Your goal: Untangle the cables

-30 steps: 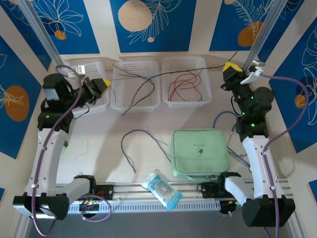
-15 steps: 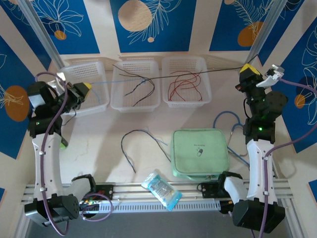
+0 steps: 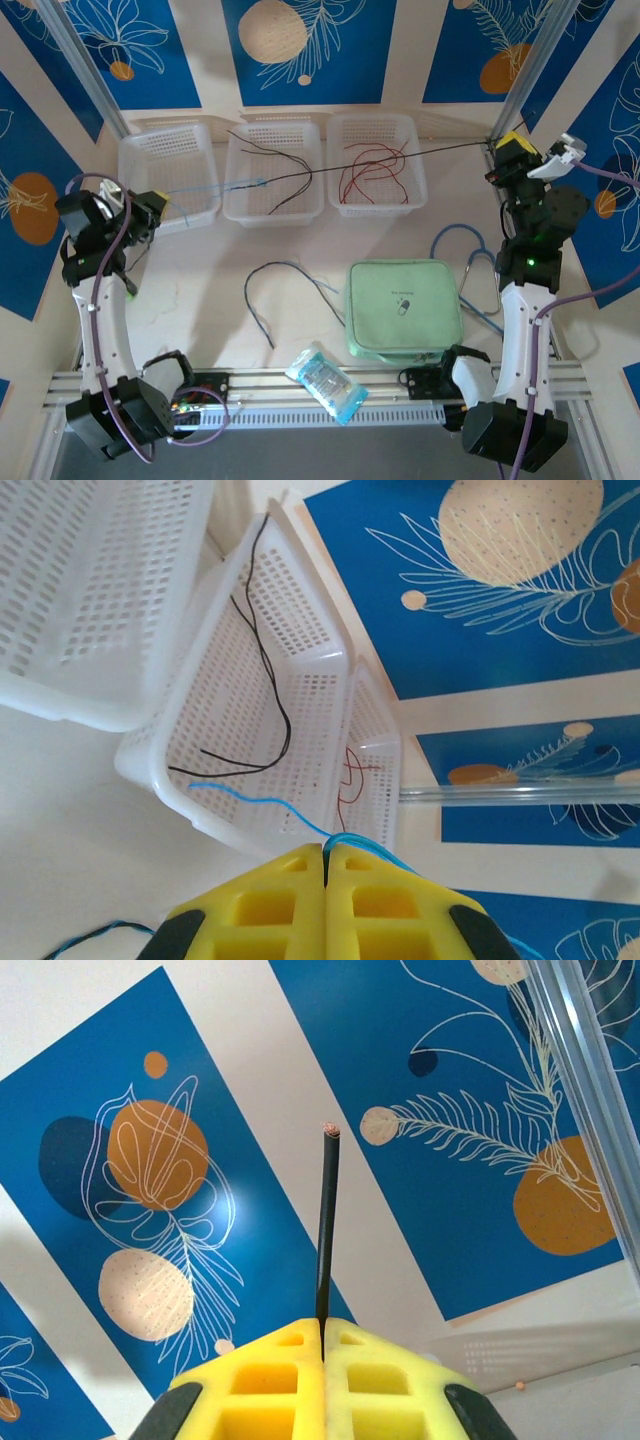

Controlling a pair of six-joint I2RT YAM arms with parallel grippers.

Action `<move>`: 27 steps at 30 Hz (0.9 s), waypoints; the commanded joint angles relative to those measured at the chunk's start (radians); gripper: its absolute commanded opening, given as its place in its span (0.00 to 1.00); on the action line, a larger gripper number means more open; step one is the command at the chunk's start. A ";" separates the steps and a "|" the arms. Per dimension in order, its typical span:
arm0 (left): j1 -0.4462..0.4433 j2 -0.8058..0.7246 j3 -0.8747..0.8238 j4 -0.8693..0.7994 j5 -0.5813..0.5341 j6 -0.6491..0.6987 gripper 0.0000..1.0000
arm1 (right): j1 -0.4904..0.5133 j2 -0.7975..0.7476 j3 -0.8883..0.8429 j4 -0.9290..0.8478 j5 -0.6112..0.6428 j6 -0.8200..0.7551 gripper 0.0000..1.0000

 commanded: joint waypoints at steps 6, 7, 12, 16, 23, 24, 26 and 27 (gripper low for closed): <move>0.051 0.007 -0.065 0.060 0.002 0.012 0.00 | -0.031 -0.020 0.099 0.002 0.012 -0.024 0.00; 0.056 0.011 -0.073 0.064 0.006 0.014 0.00 | -0.032 -0.019 0.110 -0.001 0.011 -0.025 0.00; 0.077 0.040 -0.109 0.072 0.024 0.043 0.00 | -0.035 -0.008 0.164 -0.007 0.008 -0.033 0.00; 0.082 0.053 -0.133 0.074 0.029 0.066 0.00 | -0.034 0.006 0.212 -0.015 -0.013 -0.046 0.00; 0.088 0.071 -0.159 0.085 0.038 0.080 0.00 | -0.038 0.018 0.271 -0.029 -0.007 -0.066 0.00; 0.089 0.075 -0.163 0.091 0.039 0.081 0.00 | -0.041 0.019 0.271 -0.019 -0.010 -0.058 0.00; 0.096 0.087 -0.173 0.102 0.045 0.081 0.00 | -0.044 0.024 0.283 -0.022 -0.017 -0.054 0.00; 0.096 0.091 -0.177 0.116 0.054 0.075 0.00 | -0.044 0.027 0.288 -0.024 -0.025 -0.047 0.00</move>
